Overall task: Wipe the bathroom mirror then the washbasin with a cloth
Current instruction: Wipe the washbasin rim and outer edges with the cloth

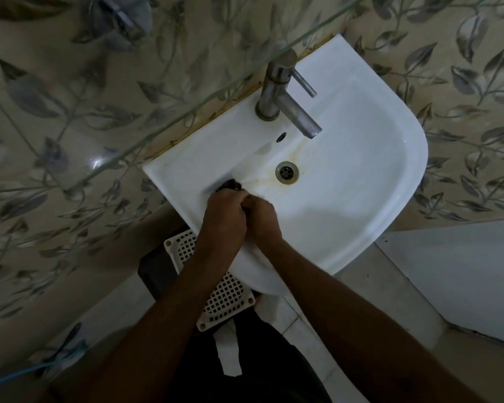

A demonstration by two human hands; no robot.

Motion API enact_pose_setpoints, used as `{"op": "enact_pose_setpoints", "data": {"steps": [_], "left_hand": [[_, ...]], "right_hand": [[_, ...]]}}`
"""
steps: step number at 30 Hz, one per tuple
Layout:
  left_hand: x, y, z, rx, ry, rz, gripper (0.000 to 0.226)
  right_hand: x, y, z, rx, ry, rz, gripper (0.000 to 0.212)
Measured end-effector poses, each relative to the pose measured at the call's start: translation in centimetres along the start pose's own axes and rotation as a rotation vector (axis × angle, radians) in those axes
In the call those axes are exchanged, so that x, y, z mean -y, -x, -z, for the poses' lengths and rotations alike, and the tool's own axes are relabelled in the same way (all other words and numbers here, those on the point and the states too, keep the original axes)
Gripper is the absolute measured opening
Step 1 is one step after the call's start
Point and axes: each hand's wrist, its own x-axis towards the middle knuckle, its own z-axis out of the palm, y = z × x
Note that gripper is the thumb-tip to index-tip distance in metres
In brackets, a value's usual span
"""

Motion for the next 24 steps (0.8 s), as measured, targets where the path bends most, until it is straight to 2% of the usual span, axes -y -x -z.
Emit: {"op": "enact_pose_setpoints", "data": {"steps": [3, 6, 8, 10, 14, 17, 19, 22, 24], "left_hand": [[0.5, 0.1, 0.2, -0.011, -0.004, -0.023, 0.036], [1.1, 0.7, 0.0, -0.023, -0.007, -0.046, 0.034], [1.2, 0.7, 0.0, -0.009, -0.014, -0.039, 0.033], [0.6, 0.4, -0.3, -0.002, -0.01, -0.017, 0.031], [-0.6, -0.4, -1.0, -0.003, 0.038, 0.053, 0.031], [-0.3, -0.7, -1.5, 0.043, 0.005, 0.054, 0.032], [0.1, -0.8, -1.6, 0.055, -0.052, 0.017, 0.032], [0.6, -1.0, -1.3, 0.021, -0.072, -0.034, 0.03], [1.0, -1.1, -1.1, 0.0, -0.067, -0.044, 0.03]], "right_hand": [[-1.9, -2.6, 0.3, -0.14, 0.105, 0.05, 0.027], [-3.9, -4.9, 0.4, -0.171, 0.272, -0.062, 0.027], [-3.7, -5.1, -0.3, -0.164, 0.21, -0.114, 0.017], [-2.0, -3.3, -0.9, -0.124, 0.119, -0.073, 0.01], [-0.7, -0.3, -1.5, -0.139, 0.008, 0.007, 0.029], [-2.2, -2.4, -1.7, -0.172, -0.047, -0.074, 0.013], [-3.2, -4.2, -1.7, -0.218, -0.097, -0.161, 0.015], [-4.0, -5.3, -2.1, -0.238, 0.116, -0.165, 0.034], [-3.7, -5.1, -2.4, -0.24, 0.183, -0.143, 0.035]]}}
